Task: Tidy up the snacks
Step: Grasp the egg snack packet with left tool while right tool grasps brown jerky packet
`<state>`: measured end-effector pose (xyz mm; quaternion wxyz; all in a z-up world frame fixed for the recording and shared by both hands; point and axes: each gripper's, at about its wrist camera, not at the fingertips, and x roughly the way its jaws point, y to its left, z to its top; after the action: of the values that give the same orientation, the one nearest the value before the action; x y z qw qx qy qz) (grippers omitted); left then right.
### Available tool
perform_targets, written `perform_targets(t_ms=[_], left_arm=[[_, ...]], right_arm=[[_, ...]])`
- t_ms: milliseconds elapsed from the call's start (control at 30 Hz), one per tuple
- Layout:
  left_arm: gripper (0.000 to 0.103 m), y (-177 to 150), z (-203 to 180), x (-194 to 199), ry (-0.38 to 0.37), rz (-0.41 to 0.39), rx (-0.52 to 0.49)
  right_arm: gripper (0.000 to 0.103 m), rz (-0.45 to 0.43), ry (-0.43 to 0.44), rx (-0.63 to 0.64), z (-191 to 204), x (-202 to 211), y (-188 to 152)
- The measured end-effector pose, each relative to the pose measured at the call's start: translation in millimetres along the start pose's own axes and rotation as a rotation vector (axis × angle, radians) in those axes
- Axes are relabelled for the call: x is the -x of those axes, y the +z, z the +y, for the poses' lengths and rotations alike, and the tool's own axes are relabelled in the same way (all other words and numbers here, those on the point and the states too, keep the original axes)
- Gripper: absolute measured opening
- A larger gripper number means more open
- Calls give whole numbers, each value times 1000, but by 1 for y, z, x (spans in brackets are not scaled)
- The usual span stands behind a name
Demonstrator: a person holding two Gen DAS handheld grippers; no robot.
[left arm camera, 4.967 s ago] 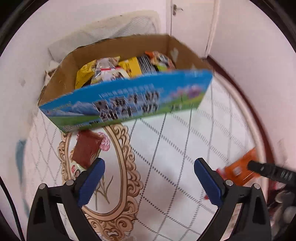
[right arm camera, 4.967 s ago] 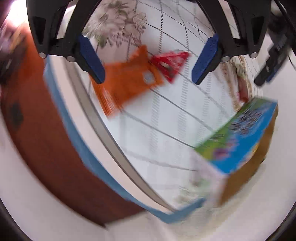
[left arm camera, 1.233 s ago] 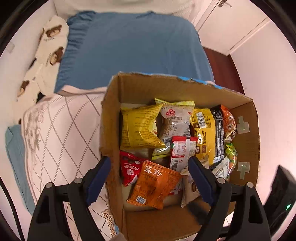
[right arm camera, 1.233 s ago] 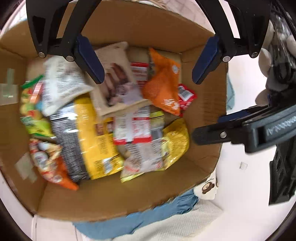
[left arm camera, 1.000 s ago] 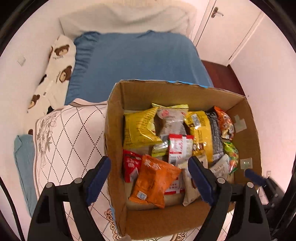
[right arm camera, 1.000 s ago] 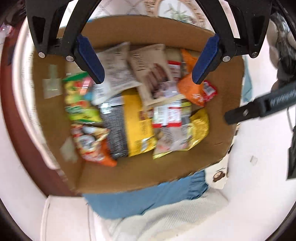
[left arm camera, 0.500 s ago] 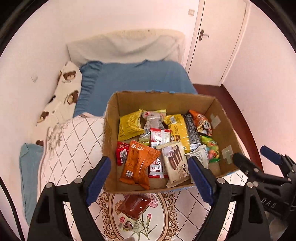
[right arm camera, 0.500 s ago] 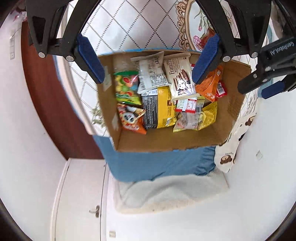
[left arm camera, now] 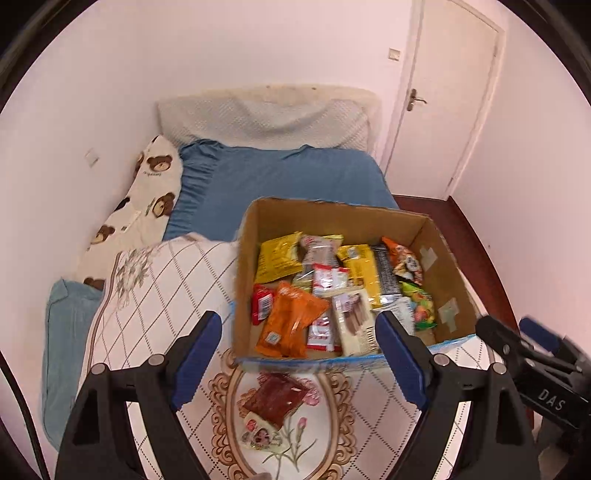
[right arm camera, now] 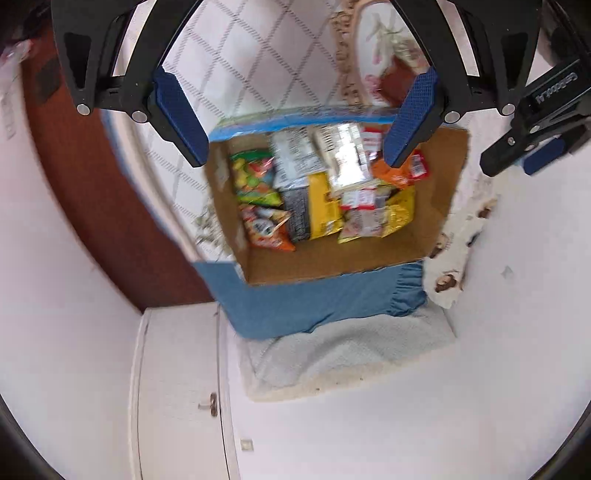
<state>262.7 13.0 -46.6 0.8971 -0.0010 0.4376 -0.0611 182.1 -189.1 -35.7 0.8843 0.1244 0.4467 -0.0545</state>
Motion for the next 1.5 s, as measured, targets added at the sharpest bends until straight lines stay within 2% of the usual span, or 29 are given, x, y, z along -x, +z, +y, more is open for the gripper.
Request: perform_targets(t_ms=[100,133,167,200,333,467,500,567,633,700,767,833,900,933,1000,1067,1233,1300,1367,1433,1500], left_arm=[[85,-19,26,-1,66,-33,14],[85,-27,35,-5,95,-27,10],[85,-34,41,-10,116,-16,4],[85,-43,48,-16,143,4,-2],[85,-80,78,-46,248,104,-12],[85,-116,103,-74,410,184,-36],[85,-124,109,-81,460,198,-44],[85,-137,122,-88,536,215,-53],[85,-145,132,-94,576,229,-53],[85,-153,140,-100,612,245,-60],[85,-155,142,-104,618,259,-64],[85,-157,143,-108,615,268,-65],[85,-157,142,-107,599,273,-61],[85,-156,141,-110,585,277,-58],[85,-156,142,-114,541,287,-40],[85,-156,136,-113,468,311,-10],[85,-155,110,-119,103,435,100],[85,-156,98,-126,-3,484,141],[85,-156,86,-130,-52,483,133],[85,-155,70,-137,-34,496,51],[85,-158,60,-150,-68,552,18]], right_arm=[[96,68,64,-13,8,-20,-21],[84,95,80,8,15,-30,-31],[60,129,103,26,23,-40,-41],[54,173,119,30,31,-53,-50],[54,283,190,2,60,-99,-79],[55,343,188,-65,87,-147,-99],[55,348,176,-87,92,-157,-103],[63,355,135,-133,103,-175,-114],[65,362,84,-150,116,-191,-123],[72,371,40,-144,130,-205,-130],[84,361,-17,-101,147,-213,-132],[83,328,-70,1,167,-218,-134],[75,312,-92,103,178,-221,-139],[66,304,-93,157,180,-218,-142],[63,296,-65,213,173,-209,-147],[63,298,-72,243,161,-201,-149],[63,330,-80,241,112,-178,-147],[63,341,-87,224,92,-169,-147],[63,356,-86,223,80,-163,-148],[63,373,-83,227,69,-155,-152],[63,381,-88,236,58,-149,-153]])
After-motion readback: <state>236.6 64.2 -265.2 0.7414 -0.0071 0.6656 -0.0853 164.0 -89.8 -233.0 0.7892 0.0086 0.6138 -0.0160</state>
